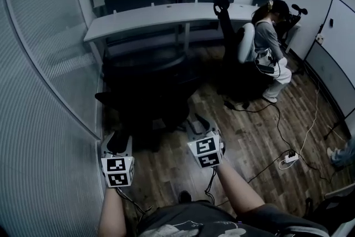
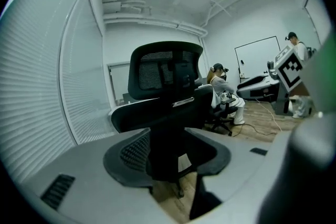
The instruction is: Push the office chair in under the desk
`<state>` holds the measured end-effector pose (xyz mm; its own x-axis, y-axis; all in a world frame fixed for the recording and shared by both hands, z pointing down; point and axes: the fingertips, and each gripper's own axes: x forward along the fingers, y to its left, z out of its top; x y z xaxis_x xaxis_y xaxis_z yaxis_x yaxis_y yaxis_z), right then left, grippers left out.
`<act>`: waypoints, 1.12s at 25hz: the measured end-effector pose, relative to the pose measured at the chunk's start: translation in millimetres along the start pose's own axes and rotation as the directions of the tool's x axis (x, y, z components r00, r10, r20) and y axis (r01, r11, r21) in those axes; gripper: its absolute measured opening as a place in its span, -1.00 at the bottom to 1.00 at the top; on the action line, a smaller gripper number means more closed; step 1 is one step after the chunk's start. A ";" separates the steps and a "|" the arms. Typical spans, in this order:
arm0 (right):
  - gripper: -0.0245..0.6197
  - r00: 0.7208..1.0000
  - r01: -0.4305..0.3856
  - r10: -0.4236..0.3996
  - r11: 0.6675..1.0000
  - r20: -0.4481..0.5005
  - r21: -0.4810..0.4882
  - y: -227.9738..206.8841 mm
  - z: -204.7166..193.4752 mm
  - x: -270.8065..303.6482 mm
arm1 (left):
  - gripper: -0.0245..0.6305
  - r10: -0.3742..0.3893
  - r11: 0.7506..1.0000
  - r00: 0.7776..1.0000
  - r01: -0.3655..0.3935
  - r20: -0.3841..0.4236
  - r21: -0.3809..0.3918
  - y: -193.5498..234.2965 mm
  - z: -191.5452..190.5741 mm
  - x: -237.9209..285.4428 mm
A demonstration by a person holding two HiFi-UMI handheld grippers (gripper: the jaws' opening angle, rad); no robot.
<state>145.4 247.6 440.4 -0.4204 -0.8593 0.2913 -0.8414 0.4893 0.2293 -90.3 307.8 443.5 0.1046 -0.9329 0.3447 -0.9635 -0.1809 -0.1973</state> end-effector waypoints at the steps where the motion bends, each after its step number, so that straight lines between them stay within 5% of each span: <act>1: -0.46 1.000 -0.013 0.013 1.000 -0.002 -0.018 -2.8 -0.9 6.5 | -0.32 0.013 1.000 1.000 -0.013 0.000 0.008 2.3 1.0 5.2; 7: -0.15 0.996 -0.074 0.068 0.990 -0.053 -0.119 -7.6 -9.6 32.7 | 0.00 0.053 0.993 0.999 -0.051 -0.012 0.102 3.9 9.5 24.7; 16: -0.02 0.999 0.022 -0.031 0.974 -0.040 -0.226 -35.0 7.4 63.3 | 0.14 0.066 0.964 0.998 -0.058 -0.022 0.259 17.2 29.8 47.7; 19: -0.01 0.994 0.097 -0.106 0.942 -0.012 -0.321 -47.0 19.3 75.2 | 0.16 0.093 0.932 0.995 -0.075 -0.033 0.354 32.2 30.8 65.7; 24: 0.01 0.986 0.124 -0.162 0.865 -0.036 -0.487 -62.6 24.9 106.1 | 0.17 0.150 0.835 0.988 -0.107 -0.036 0.540 57.4 38.6 94.5; 28: 0.02 0.973 0.143 -0.219 0.824 -0.075 -0.549 -77.7 17.7 131.8 | 0.17 0.175 0.814 0.984 -0.125 -0.033 0.568 80.5 40.9 116.5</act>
<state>149.4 93.7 444.6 -0.1993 -0.9319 0.3029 -0.5667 0.3618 0.7402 -145.6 171.8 430.2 -0.0739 -0.9392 0.3353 -0.6573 -0.2070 -0.7247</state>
